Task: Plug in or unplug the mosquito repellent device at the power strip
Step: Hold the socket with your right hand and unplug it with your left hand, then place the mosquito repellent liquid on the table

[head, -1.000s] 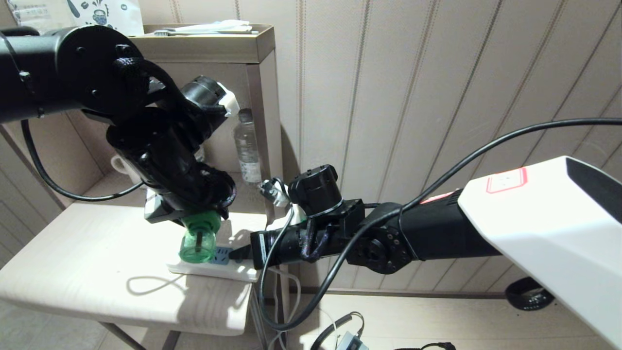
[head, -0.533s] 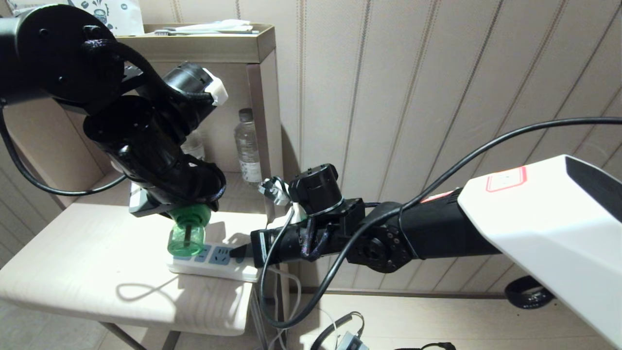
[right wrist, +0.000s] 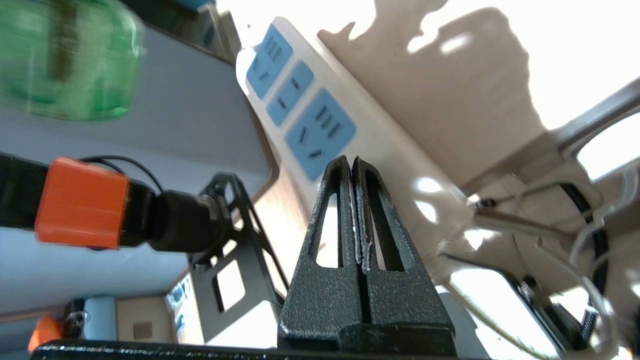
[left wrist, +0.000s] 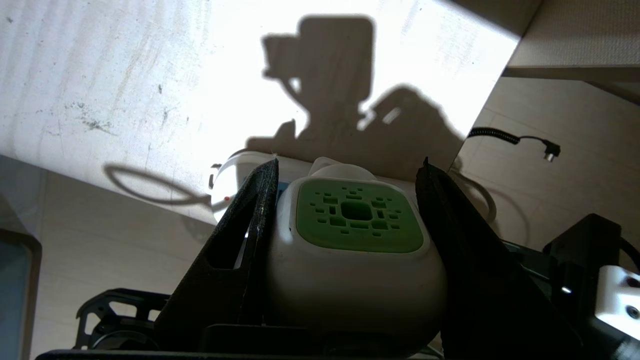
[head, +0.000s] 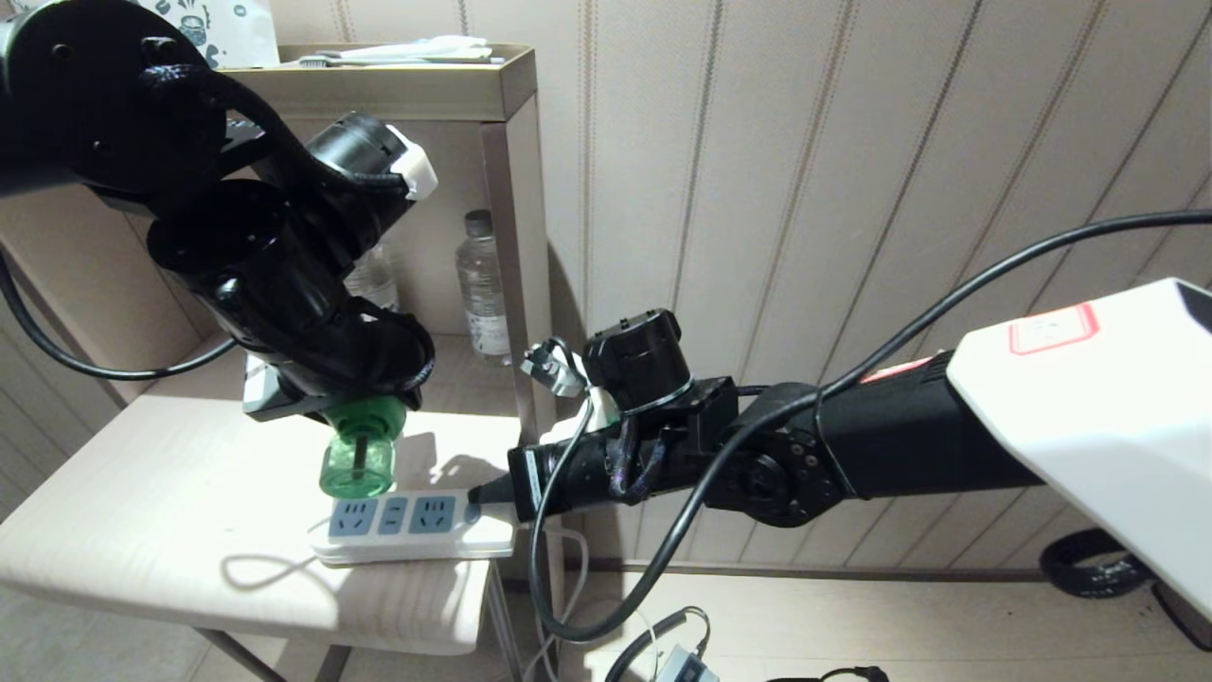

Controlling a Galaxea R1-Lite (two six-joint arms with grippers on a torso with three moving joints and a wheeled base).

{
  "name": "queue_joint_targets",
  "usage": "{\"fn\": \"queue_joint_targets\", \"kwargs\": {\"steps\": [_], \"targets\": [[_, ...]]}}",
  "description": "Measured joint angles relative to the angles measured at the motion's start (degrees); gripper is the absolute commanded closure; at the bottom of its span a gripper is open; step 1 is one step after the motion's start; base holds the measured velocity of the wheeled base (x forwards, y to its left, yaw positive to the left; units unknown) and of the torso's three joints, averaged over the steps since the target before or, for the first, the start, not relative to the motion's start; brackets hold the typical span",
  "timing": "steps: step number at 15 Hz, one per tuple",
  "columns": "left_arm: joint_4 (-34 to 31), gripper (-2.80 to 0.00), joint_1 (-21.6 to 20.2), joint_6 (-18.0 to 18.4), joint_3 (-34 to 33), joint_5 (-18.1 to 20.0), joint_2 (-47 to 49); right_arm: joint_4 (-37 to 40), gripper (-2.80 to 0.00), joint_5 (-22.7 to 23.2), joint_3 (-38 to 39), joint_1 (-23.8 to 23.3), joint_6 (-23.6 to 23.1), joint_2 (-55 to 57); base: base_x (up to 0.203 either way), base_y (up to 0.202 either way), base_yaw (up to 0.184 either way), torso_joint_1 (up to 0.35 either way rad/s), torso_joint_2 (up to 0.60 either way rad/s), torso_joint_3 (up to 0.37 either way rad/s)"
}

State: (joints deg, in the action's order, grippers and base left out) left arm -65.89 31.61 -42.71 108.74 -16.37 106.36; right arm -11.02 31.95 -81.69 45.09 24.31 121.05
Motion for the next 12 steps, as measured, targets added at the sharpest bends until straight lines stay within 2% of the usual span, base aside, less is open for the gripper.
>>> {"fn": "queue_joint_targets", "kwargs": {"steps": [7, 9, 12], "targets": [[0.0, 0.0, -0.1, 0.0, 0.0, -0.1, -1.0, -0.3, 0.0, -0.2, 0.9, 0.3, 0.2, -5.9, 0.0, 0.0, 0.0, 0.0, 0.0, 0.0], [-0.1, 0.0, -0.2, 0.1, 0.0, -0.1, -1.3, -0.1, 0.0, -0.9, 2.5, 0.0, 0.1, -9.5, 0.0, 0.0, 0.0, 0.0, 0.0, 0.0], [-0.6, 0.0, -0.4, 0.0, -0.1, -0.1, -2.0, 4.2, 0.0, -3.6, 5.1, -1.0, -1.5, -17.2, 0.0, 0.0, 0.0, 0.0, 0.0, 0.0]]}}
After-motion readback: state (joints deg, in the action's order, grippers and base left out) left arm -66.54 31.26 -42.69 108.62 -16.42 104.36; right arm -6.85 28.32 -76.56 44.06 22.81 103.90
